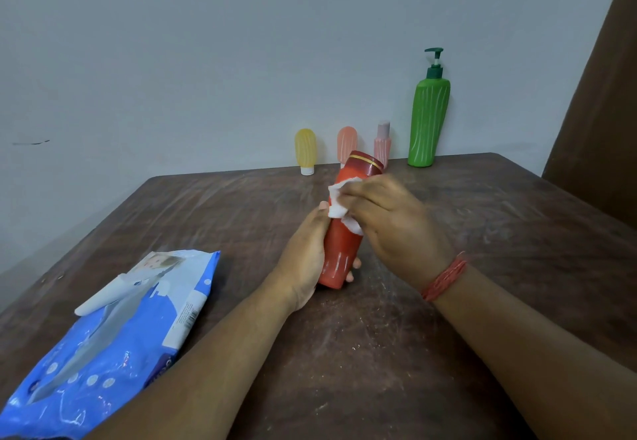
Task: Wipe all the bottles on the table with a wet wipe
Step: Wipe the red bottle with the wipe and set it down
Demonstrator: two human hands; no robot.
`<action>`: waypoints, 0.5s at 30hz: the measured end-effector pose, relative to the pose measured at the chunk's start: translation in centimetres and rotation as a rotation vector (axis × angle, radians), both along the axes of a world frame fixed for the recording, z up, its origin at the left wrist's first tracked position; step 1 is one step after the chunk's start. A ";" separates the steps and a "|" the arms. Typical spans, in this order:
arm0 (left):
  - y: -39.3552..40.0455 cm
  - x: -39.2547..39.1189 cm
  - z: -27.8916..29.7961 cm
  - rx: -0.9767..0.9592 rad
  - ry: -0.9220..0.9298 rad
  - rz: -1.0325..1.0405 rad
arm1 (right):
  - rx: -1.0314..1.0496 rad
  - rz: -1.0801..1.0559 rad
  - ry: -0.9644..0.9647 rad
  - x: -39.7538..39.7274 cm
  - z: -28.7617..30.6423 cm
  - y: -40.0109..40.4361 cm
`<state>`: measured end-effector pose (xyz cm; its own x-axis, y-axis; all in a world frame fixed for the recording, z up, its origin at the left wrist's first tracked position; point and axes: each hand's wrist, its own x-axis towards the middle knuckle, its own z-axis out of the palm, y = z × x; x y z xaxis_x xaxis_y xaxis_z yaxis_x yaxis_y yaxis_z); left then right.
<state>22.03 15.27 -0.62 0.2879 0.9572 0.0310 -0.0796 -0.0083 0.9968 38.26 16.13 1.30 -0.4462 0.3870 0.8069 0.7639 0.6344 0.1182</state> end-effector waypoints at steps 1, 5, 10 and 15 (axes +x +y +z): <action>0.1 0.0 -0.1 0.019 0.026 0.002 | 0.005 -0.051 0.005 0.1 0.2 0.2; 0.2 0.1 -0.5 0.068 0.101 0.014 | 0.034 -0.172 0.064 0.3 0.9 0.2; 0.5 0.1 -0.5 0.068 0.150 -0.010 | 0.022 -0.167 0.105 1.1 0.6 0.6; 0.7 -0.1 -0.6 0.029 0.101 -0.001 | -0.005 -0.009 -0.099 0.2 -0.4 0.1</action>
